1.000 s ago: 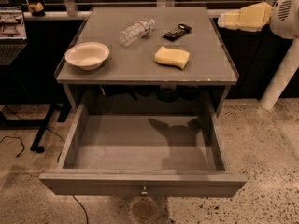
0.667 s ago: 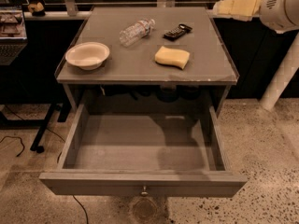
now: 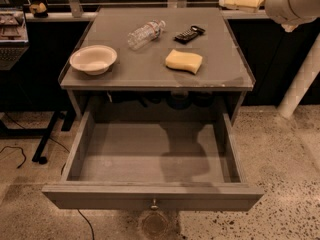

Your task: Place water bottle into top drawer

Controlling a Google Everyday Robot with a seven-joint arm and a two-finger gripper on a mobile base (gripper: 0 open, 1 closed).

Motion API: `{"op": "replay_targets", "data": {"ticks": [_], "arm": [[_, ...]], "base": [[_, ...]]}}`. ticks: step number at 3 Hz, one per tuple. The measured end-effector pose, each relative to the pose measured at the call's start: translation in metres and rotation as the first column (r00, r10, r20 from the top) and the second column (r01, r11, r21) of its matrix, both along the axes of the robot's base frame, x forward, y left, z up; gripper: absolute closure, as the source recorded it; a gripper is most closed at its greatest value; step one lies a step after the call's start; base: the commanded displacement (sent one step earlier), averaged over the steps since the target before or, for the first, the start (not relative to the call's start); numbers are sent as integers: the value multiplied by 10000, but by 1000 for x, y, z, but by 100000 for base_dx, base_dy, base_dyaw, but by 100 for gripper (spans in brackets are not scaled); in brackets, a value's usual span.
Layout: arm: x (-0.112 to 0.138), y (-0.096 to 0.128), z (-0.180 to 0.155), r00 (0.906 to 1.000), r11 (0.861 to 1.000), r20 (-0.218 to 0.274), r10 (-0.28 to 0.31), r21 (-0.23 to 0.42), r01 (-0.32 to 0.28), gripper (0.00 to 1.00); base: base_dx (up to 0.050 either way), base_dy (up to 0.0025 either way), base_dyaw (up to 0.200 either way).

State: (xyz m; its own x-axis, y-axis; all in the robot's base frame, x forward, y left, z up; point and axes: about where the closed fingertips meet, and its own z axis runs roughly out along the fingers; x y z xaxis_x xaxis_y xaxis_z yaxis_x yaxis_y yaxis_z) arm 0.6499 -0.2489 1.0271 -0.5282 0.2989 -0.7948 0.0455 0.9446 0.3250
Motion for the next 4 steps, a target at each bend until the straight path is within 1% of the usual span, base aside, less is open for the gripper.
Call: {"op": "replay_targets", "data": {"ticks": [1,2,3,4], "arm": [[7,0,0,9997,9999,-236,-117,35,118,0],[20,28,9,9973,9989,-565,459,-96,-465,0],[32,64,16,9877,9916,-938,1249,-231,-1276,0],[43,93,13,9725,9811,-1336,1906,-71,-1932,0]], "base": [[0,0,0],[0,0,0],[0,0,0],[0,0,0]]}}
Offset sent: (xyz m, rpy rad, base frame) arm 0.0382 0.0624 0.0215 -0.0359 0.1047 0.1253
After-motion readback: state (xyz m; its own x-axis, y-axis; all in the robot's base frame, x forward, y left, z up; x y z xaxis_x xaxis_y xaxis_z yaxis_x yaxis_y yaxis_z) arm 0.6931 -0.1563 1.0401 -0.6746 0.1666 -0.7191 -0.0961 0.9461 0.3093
